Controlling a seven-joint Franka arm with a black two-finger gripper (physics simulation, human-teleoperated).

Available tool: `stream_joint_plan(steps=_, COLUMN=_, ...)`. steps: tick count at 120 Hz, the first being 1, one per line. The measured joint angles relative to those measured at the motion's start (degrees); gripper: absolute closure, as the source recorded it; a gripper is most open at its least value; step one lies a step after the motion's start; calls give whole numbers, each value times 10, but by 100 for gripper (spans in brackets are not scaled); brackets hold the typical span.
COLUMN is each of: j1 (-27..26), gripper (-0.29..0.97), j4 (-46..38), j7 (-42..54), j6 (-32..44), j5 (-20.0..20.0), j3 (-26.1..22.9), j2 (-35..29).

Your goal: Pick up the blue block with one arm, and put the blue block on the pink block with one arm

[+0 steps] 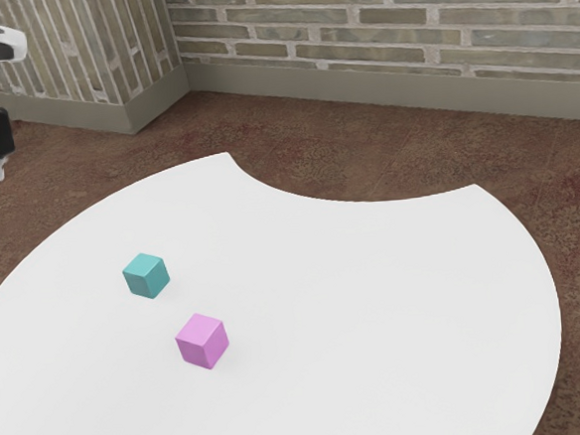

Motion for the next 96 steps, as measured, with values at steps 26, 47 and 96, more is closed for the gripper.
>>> stream_joint_plan(steps=26, j1=65, gripper=0, j4=-165, j7=52, j6=206, j5=-25, j3=-3, j2=107)
stream_joint_plan(steps=47, j1=45, gripper=0, j4=-203, j7=74, j6=397, j5=-56, j3=-55, j2=189)
stream_joint_plan(steps=96, j1=69, gripper=0, j4=-97, j7=61, j6=549, j5=-13, j3=-40, j2=326)
